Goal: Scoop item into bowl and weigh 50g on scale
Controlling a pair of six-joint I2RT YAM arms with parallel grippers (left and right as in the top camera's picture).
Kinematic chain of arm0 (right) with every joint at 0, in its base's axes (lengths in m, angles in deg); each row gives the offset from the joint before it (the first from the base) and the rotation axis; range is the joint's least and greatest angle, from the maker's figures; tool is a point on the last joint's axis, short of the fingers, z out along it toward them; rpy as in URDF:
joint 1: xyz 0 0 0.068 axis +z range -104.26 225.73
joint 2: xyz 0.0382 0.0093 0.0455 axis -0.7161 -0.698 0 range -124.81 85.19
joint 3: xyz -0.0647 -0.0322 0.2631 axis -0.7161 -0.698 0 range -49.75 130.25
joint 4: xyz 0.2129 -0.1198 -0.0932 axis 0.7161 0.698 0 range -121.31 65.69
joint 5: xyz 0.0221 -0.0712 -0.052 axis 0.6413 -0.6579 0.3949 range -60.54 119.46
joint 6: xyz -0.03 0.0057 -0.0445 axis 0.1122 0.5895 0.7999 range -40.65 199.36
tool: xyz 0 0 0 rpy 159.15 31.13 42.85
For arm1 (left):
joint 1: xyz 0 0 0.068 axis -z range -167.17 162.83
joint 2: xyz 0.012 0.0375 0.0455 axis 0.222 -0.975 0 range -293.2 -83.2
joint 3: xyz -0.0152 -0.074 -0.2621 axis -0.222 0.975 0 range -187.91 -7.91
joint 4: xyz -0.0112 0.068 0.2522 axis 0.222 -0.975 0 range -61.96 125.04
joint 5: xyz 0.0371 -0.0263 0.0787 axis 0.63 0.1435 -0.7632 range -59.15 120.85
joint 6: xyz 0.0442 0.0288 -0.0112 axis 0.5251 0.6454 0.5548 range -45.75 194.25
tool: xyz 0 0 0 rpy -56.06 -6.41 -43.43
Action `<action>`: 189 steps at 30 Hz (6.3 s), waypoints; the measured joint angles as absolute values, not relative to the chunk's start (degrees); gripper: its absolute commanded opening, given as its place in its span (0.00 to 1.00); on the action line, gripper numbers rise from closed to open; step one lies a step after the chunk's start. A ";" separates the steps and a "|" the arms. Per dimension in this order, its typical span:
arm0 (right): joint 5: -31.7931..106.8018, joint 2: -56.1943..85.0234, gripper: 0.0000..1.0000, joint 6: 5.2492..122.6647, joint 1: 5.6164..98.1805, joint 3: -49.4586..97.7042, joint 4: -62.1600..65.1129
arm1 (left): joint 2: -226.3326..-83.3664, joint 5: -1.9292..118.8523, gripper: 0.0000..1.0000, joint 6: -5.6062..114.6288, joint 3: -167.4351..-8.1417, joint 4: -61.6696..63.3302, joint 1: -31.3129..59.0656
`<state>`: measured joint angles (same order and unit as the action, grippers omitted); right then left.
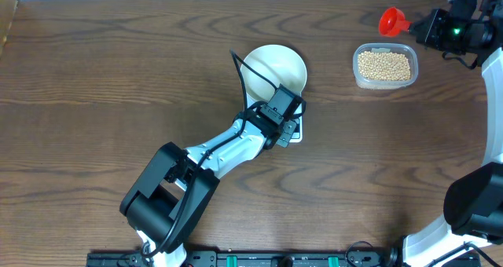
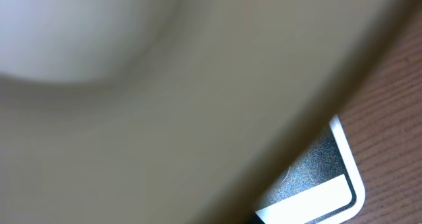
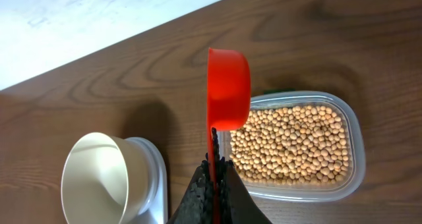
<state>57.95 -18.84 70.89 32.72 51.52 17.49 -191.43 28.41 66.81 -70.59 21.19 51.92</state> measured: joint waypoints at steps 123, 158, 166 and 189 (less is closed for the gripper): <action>57.93 -18.84 0.01 70.89 32.72 51.54 17.77 | -193.09 15.88 0.07 57.65 -71.66 17.32 56.99; 57.91 -18.84 0.01 71.17 32.72 51.54 17.44 | -147.91 19.99 0.07 58.65 -70.81 1.52 48.33; 56.53 -18.84 0.01 71.54 32.72 51.54 17.75 | -141.22 18.90 0.07 58.04 -70.81 0.78 31.20; 49.97 -18.84 0.01 72.13 32.68 51.54 17.75 | -162.18 30.18 0.07 45.52 -70.81 14.65 9.06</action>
